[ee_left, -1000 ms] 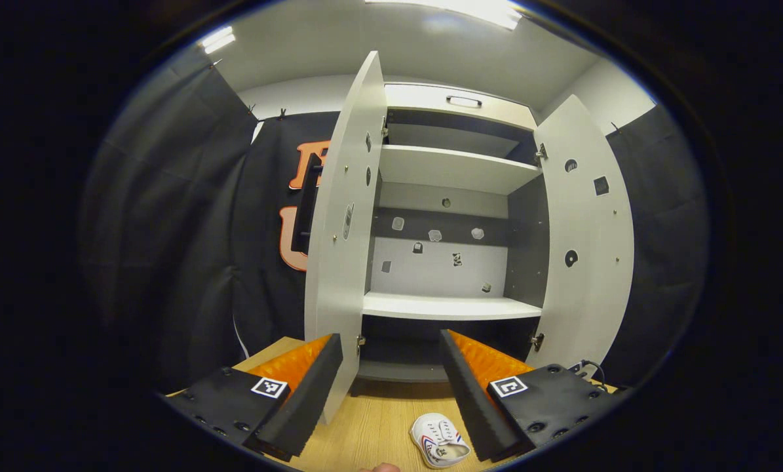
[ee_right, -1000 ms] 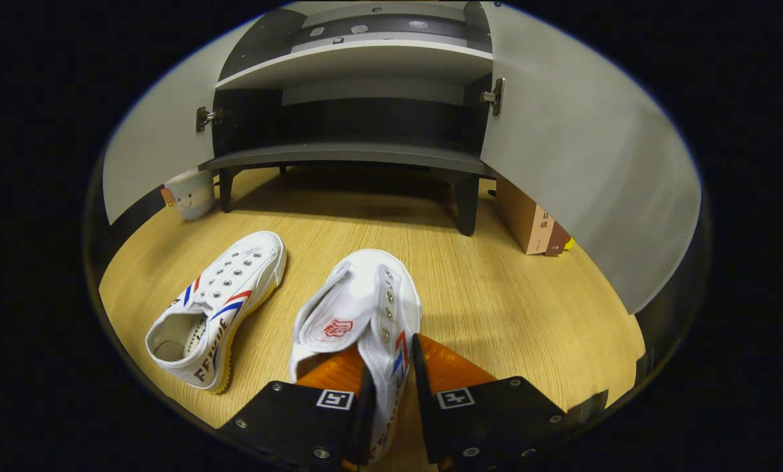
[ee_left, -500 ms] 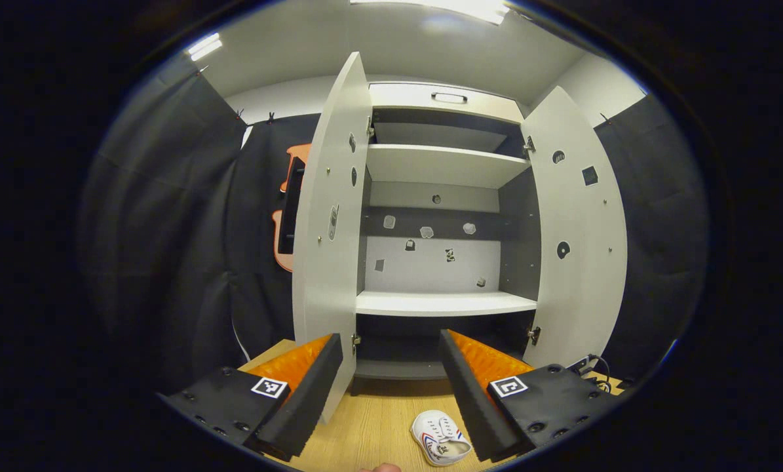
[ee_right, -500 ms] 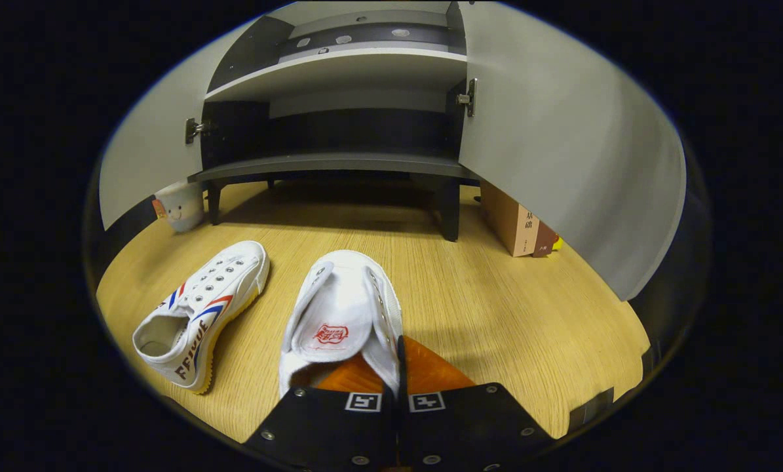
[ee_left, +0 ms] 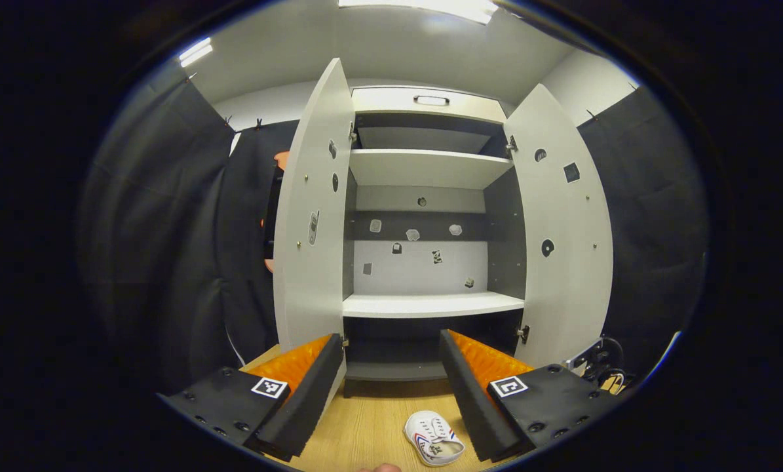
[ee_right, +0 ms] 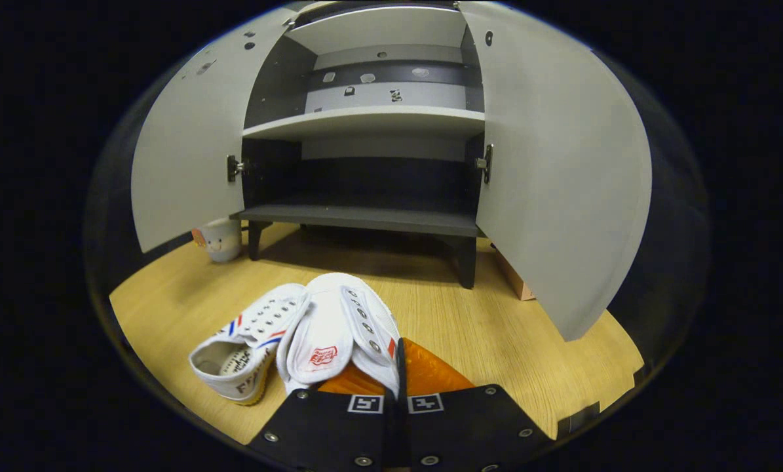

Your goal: Grab one shoe with the right hand and put it into the shoe cabinet, grab the other shoe with the left hand and put it into the shoe cabinet; then close the right door with the right hand and the left door with the left hand.

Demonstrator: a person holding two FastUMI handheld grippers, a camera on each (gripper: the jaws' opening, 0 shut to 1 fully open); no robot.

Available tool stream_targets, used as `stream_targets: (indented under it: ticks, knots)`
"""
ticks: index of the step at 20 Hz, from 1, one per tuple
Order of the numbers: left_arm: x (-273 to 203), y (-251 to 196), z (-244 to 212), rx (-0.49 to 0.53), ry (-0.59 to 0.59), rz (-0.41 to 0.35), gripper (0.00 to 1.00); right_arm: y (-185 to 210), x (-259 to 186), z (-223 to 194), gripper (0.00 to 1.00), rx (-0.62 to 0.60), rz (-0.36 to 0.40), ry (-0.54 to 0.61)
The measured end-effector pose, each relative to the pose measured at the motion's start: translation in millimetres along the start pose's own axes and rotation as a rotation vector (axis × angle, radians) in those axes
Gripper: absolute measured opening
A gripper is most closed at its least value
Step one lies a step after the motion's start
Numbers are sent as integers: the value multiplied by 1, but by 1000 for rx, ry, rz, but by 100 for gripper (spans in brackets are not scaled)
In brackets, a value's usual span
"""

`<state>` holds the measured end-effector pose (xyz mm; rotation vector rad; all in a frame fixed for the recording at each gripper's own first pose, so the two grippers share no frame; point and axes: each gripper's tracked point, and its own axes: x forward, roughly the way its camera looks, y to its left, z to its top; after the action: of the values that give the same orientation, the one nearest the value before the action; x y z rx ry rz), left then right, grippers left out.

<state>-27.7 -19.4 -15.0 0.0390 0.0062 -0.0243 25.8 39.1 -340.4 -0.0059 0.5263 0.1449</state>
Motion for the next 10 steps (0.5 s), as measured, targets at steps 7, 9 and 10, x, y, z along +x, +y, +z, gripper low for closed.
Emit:
stream_targets:
  ticks: [7,9,10]
  knots:
    - [2,14,-11,-52,-11,15,96,10,-40,121,0,38,-14,-91]
    - [5,16,-11,-55,-17,16,96,13,-50,166,0,57,-11,-132]
    - [5,16,-12,-56,-16,14,96,16,-54,188,0,70,-9,-153]
